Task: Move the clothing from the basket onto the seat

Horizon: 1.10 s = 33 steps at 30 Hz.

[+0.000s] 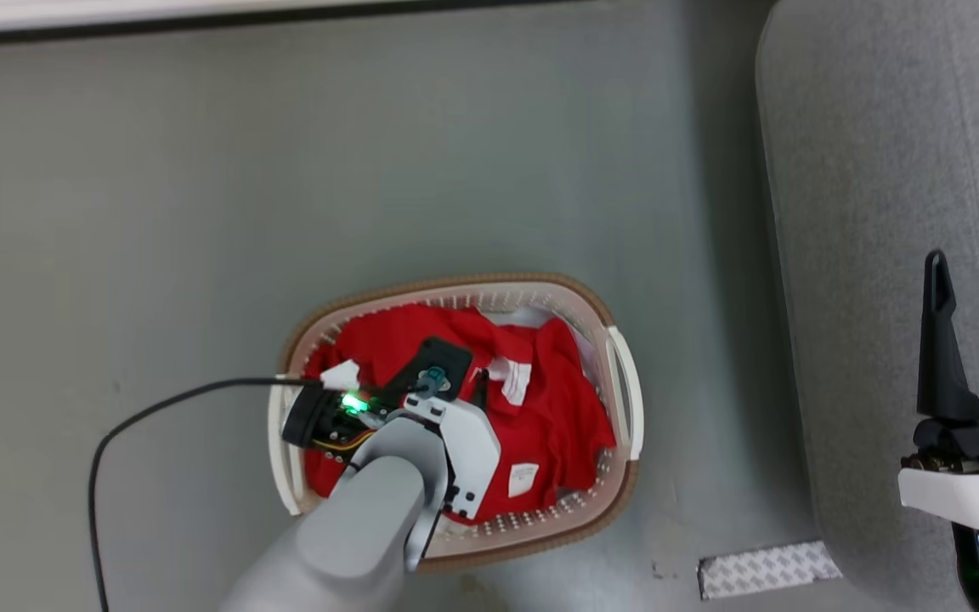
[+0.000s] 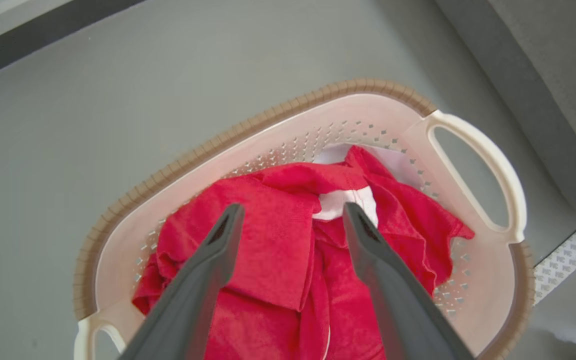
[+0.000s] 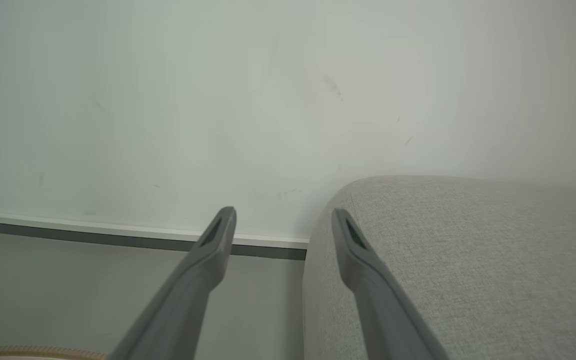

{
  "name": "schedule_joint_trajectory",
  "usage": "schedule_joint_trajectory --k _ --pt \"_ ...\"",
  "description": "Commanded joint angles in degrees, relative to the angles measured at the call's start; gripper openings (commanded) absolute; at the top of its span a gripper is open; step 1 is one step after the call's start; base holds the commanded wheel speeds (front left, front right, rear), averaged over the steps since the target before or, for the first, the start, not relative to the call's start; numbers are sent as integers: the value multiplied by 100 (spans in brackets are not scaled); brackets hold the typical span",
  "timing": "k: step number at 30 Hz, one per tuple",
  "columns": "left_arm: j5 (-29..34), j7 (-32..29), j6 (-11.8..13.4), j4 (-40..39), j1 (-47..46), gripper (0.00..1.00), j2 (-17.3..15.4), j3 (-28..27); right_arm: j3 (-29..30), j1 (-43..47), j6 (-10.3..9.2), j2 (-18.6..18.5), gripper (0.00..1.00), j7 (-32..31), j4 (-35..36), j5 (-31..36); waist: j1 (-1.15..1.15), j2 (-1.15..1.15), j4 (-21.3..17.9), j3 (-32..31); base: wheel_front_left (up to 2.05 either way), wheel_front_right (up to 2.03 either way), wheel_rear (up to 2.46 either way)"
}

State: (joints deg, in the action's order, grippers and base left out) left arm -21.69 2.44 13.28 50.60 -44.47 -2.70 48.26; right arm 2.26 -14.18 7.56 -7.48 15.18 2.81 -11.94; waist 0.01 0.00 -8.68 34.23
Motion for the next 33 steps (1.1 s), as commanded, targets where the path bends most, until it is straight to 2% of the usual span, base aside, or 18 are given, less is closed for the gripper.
schedule_joint_trajectory --k 1,10,18,22,32,33 --pt "-130 -110 100 102 -145 100 -34 137 -11 -124 -14 -25 100 -4 56 -16 -1 0 -84 224 0 0 0" --pt "-671 -586 502 628 -629 100 -35 735 -133 -288 -14 66 100 -4 150 -63 -1 0 -238 714 0 0 0" --pt "-921 -576 709 924 -1042 100 -35 1066 -247 -472 -14 170 100 -4 208 -121 -1 0 -395 1100 0 0 0" --pt "-874 -586 866 1175 -1249 100 -37 1264 -251 -527 -14 273 100 -4 255 -369 -1 0 -462 1292 0 0 0" --pt "-862 -610 847 1722 -1687 100 -38 1475 -317 -646 -14 367 100 -4 348 -517 -1 0 -600 1725 0 0 0" --pt "-832 -559 820 1813 -1753 30 -36 1531 -321 -686 -14 383 100 -4 349 -517 -1 0 -637 1785 0 0 0"
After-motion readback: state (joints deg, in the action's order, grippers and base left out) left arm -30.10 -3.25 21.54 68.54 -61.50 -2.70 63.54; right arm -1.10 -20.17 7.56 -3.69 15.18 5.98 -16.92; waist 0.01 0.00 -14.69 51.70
